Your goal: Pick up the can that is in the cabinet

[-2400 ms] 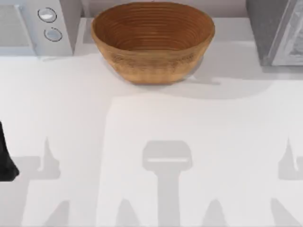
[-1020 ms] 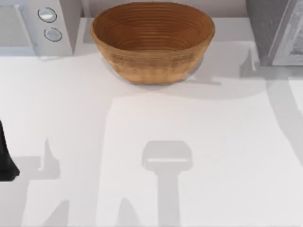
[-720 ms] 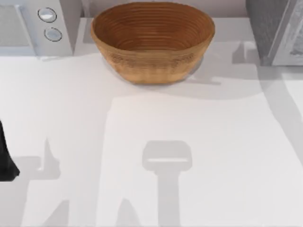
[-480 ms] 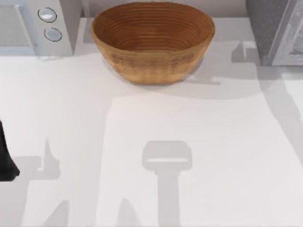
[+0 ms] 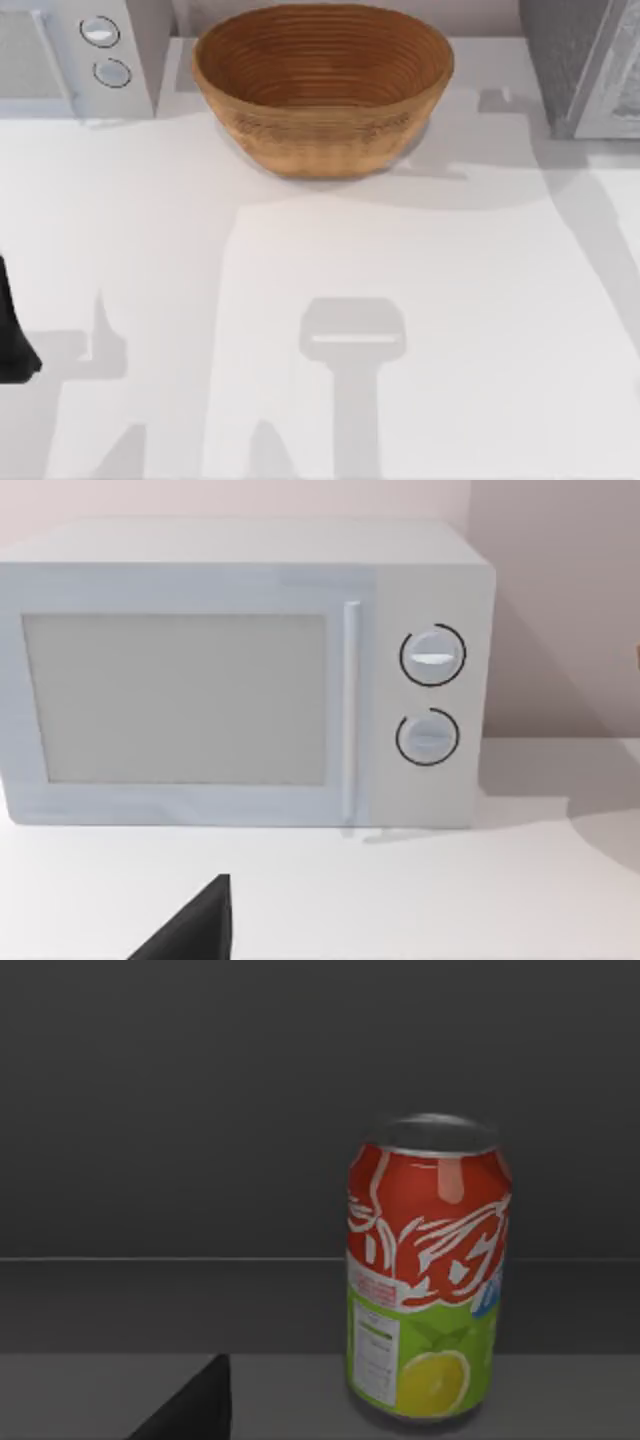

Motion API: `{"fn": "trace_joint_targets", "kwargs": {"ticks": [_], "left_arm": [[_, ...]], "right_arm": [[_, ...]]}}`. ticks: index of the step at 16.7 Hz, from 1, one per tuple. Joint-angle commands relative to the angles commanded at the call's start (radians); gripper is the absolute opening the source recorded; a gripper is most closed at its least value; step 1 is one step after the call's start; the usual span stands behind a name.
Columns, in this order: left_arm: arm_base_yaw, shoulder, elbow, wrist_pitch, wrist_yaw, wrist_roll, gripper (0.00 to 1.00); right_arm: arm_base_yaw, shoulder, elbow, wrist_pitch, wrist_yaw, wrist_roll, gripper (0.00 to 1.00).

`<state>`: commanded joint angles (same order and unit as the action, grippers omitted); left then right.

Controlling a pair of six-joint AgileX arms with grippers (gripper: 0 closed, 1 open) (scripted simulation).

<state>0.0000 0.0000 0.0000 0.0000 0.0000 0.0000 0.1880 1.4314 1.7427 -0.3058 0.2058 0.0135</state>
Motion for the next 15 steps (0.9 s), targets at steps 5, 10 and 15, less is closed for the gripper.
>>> {"fn": "trace_joint_targets", "kwargs": {"ticks": [5,10,15], "left_arm": [[0.0,0.0,0.0,0.0,0.0,0.0,1.0],[0.0,0.0,0.0,0.0,0.0,0.0,1.0],[0.0,0.0,0.0,0.0,0.0,0.0,1.0]], "right_arm": [[0.004,0.065,0.002,0.063,0.006,-0.001,1.0],[-0.004,0.103,0.041,0.059,-0.003,-0.001,1.0],[-0.026,0.266,0.217,0.052,-0.021,-0.001,1.0]]}}
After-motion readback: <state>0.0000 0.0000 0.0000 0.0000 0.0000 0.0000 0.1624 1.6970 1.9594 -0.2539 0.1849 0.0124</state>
